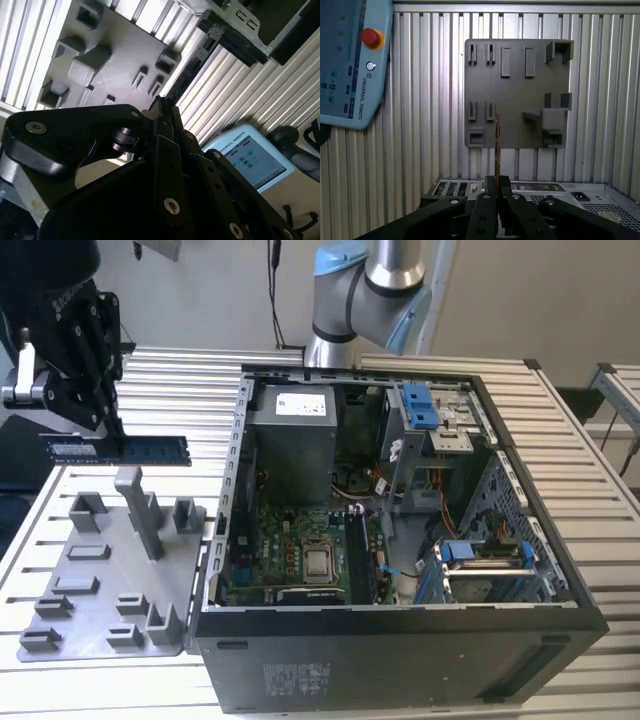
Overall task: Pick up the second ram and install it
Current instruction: 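Pick up the second ram and move it above second insertion slot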
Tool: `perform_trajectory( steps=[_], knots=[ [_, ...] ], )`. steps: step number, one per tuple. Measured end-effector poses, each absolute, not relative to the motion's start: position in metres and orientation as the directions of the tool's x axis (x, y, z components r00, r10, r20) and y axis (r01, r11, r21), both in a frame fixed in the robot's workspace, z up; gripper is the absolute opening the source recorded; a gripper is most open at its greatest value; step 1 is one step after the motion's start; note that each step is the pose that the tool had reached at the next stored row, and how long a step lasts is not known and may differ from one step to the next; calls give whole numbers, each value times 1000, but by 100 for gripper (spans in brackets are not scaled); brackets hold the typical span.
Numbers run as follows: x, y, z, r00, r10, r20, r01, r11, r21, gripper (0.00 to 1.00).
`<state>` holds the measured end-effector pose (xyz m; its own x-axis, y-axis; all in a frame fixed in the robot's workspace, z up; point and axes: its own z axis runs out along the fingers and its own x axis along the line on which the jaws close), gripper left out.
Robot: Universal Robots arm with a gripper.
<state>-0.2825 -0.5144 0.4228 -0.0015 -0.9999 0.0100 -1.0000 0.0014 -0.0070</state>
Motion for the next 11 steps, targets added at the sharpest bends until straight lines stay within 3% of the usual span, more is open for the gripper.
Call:
perform_trajectory(
  steps=[11],
  knots=[
    [-235, -514, 423, -1, -1000, 10, -1000, 1, -7, 14]
  ],
)
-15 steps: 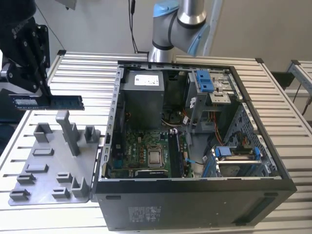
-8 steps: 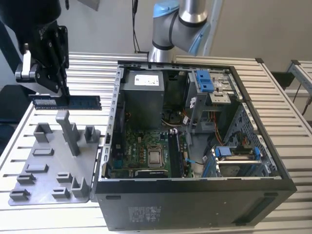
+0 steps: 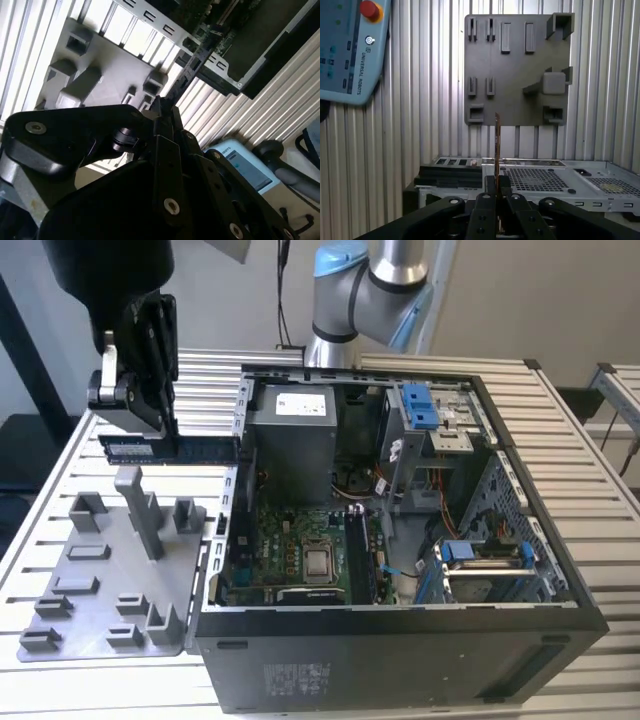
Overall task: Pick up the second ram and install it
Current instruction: 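Pick up the second ram and move it above second insertion slot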
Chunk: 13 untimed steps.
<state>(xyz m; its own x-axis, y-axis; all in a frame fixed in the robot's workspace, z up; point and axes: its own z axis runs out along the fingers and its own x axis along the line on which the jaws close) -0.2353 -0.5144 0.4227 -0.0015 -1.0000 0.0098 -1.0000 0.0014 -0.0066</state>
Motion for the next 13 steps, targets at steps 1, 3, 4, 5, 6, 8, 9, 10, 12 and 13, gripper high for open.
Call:
perform_trajectory(
  steps=[1, 3, 4, 5, 6, 8, 9, 10, 12, 13],
  knots=[
    [-231, -514, 423, -2, -1000, 10, -1000, 1, -7, 14],
    [-222, -514, 423, -2, -1000, 10, -1000, 1, -7, 14],
    [-218, -514, 423, -1, -1000, 10, -1000, 1, -6, 14],
    [-213, -514, 423, -2, -1000, 10, -1000, 1, -6, 14],
    [-209, -514, 423, -1, -1000, 10, -1000, 1, -6, 14],
    [-199, -514, 423, -2, -1000, 10, -1000, 1, -6, 14],
    [-195, -514, 423, -1, -1000, 10, -1000, 1, -6, 14],
    [-191, -514, 423, -1, -1000, 10, -1000, 1, -6, 14],
    [-182, -514, 423, -2, -1000, 10, -1000, 1, -6, 14],
    [-177, -514, 423, -1, -1000, 10, -1000, 1, -6, 14]
  ],
)
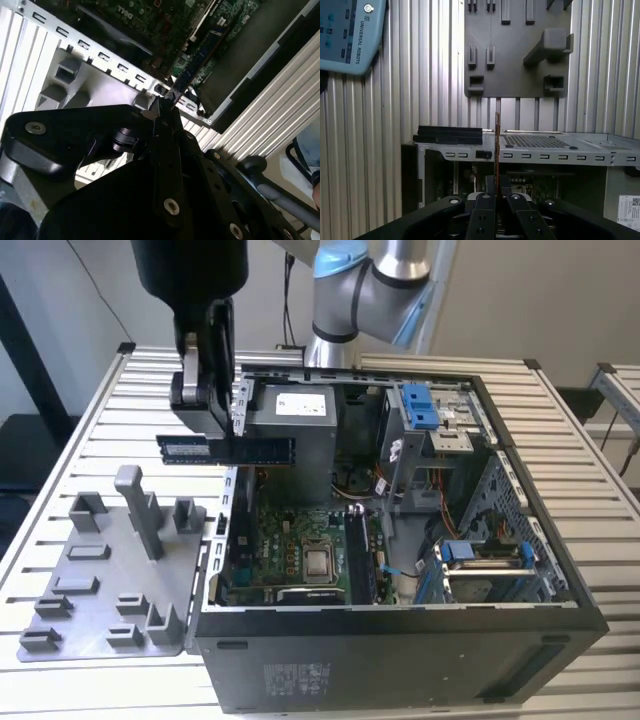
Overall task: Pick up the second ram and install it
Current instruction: 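Pick up the second ram and move it above second insertion slot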
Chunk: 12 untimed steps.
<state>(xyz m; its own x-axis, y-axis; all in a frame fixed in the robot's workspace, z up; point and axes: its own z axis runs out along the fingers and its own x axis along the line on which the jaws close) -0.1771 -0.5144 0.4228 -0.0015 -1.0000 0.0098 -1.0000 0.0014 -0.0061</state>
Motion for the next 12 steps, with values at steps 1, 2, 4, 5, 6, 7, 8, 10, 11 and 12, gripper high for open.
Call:
perform_trajectory(
  steps=[1, 2, 4, 5, 6, 7, 8, 10, 11, 12],
  knots=[
    [-173, -514, 423, -1, -1000, 10, -1000, 1, -6, 14],
    [-168, -514, 423, -1, -1000, 10, -1000, 1, -6, 14],
    [-159, -514, 423, -1, -1000, 10, -1000, 1, -6, 14],
    [-154, -514, 423, -1, -1000, 10, -1000, 1, -6, 14],
    [-150, -514, 423, -1, -1000, 10, -1000, 1, -6, 14],
    [-145, -514, 423, -1, -1000, 10, -1000, 1, -6, 14],
    [-141, -514, 423, -2, -1000, 10, -1000, 1, -6, 14],
    [-132, -514, 423, -1, -1000, 10, -1000, 1, -6, 14],
    [-127, -514, 423, -2, -1000, 10, -1000, 1, -6, 14],
    [-123, -514, 423, -2, -1000, 10, -1000, 1, -6, 14]
  ],
)
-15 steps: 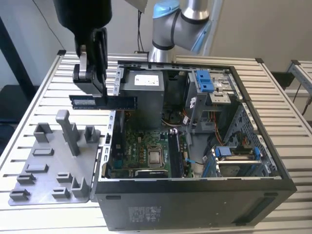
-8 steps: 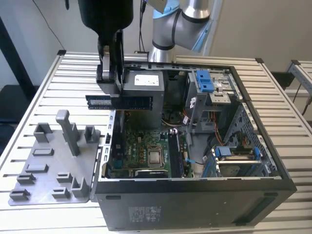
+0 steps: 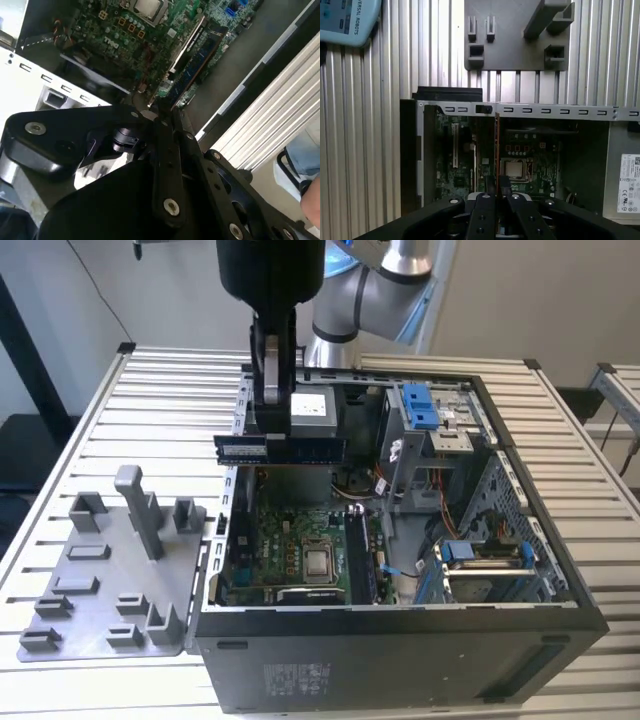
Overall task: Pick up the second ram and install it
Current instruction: 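Pick up the second ram and move it above second insertion slot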
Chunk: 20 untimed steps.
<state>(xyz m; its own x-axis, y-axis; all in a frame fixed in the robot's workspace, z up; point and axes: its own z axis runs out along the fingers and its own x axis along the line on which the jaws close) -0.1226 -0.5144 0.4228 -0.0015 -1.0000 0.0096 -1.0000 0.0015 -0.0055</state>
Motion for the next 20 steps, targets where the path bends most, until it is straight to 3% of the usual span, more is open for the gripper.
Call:
perform_trajectory(
  steps=[20],
  knots=[
    [-31, -514, 423, -1, -1000, 9, -1000, 1, -2, 14]
  ],
)
